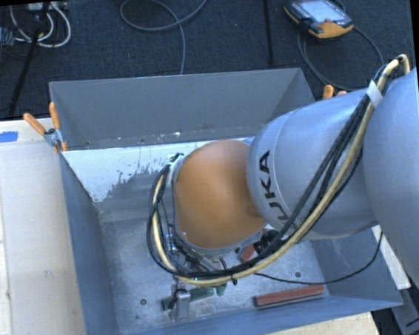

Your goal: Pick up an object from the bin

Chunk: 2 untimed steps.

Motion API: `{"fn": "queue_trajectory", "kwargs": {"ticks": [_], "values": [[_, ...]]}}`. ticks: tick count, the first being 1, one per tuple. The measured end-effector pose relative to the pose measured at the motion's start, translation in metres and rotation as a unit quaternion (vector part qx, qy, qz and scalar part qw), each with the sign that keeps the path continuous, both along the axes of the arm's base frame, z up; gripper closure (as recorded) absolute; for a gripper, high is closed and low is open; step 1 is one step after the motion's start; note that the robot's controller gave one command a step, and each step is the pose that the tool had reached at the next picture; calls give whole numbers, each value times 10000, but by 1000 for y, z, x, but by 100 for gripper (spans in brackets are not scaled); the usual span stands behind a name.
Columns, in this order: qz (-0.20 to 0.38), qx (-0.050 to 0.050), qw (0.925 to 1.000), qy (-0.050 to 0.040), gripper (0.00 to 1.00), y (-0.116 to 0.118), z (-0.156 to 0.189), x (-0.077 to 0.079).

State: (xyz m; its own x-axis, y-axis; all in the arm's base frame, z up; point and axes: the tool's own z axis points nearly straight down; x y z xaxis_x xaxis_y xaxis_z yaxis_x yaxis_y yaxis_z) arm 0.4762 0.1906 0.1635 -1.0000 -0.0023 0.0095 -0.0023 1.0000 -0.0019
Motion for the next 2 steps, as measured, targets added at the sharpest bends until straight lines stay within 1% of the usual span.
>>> {"fn": "queue_trajectory", "kwargs": {"ticks": [1, 2], "values": [[-9, 4, 10000, -21, 0, 0, 3, 1], [861, 22, 9963, -60, 0, -17, -17, 18]]}}
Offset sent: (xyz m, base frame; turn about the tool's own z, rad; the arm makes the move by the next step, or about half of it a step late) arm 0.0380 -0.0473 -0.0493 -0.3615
